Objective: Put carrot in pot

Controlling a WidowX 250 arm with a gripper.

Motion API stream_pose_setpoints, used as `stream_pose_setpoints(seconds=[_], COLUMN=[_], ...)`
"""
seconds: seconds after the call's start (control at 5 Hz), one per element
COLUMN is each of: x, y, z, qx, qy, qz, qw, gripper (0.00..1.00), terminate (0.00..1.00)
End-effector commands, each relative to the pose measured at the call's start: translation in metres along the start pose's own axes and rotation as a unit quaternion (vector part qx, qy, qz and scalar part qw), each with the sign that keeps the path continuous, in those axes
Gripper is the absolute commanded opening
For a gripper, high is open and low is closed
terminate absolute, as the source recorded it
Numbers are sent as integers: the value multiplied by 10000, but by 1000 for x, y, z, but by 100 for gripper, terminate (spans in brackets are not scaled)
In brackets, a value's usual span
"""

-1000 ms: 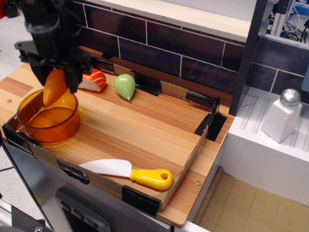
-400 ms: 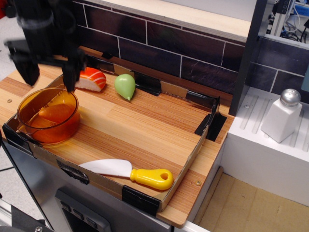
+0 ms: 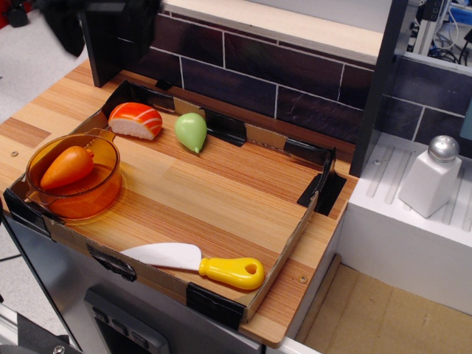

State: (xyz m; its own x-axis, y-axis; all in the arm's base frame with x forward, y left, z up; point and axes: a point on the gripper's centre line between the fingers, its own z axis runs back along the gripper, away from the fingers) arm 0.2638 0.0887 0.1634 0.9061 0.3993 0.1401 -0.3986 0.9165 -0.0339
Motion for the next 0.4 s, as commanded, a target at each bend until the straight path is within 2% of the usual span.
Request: stream_pose_setpoints(seconds=[0.0,0.2], x=[13,13], y=[-12,-12], z=[37,37], qx=[-13,-13], qy=[-182,-182], qz=[42,42], qw=[9998,9998], gripper=[100,100], terminate=[0,100])
